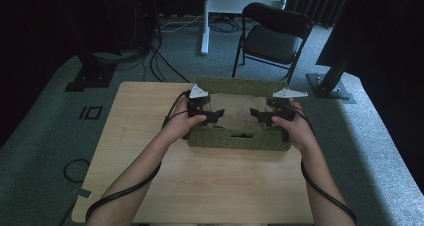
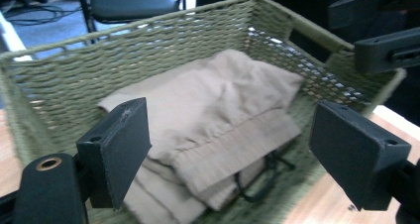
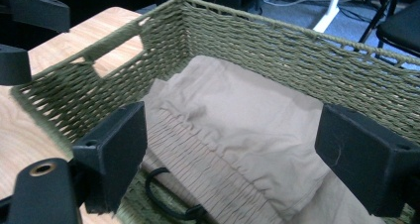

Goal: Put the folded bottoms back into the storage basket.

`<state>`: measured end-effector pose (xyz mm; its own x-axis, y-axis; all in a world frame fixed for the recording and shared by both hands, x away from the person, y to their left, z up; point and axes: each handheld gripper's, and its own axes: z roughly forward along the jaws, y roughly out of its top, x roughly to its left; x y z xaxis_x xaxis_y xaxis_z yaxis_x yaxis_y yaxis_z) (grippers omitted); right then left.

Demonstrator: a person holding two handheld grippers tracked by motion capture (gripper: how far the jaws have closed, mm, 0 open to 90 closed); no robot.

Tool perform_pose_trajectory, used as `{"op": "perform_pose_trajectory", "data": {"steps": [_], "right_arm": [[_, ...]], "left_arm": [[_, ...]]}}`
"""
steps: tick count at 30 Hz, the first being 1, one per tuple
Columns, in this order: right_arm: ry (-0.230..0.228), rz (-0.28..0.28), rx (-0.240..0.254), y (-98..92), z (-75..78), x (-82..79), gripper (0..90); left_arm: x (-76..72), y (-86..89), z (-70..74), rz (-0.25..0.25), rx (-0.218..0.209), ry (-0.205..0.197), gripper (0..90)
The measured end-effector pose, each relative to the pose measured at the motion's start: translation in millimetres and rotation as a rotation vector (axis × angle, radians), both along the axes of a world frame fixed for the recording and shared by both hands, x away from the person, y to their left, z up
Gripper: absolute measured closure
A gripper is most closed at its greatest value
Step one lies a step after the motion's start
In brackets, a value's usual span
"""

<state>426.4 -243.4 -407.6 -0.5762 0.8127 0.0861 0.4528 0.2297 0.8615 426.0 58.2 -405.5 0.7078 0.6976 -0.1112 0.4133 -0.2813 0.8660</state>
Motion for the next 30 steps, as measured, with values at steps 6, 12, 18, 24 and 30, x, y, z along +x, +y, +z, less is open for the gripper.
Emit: {"op": "perform_pose_trajectory", "data": {"steps": [6,12,18,24,30], "right_arm": [[-0.028,0.018,0.003,1.3,-2.3,-15.5,12.5],[-0.052,0.039,0.02,0.2,-5.2,-31.3,12.3],[-0.06,0.06,0.037,-1.5,-10.0,-48.3,12.2],[-0.066,0.088,0.044,-1.7,-17.0,-65.7,12.2],[-0.052,0.117,0.061,-2.6,-30.1,-82.8,12.2]], "left_arm": [[-13.2,-3.9,-2.1,-0.026,0.001,-0.031,17.3],[-30.3,-1.7,-2.9,-0.049,-0.02,-0.055,17.3],[-46.1,-1.2,-6.0,-0.075,-0.021,-0.076,16.8],[-59.4,0.7,-15.9,-0.094,-0.019,-0.077,16.8],[-70.6,6.0,-29.0,-0.109,-0.029,-0.067,16.8]]}}
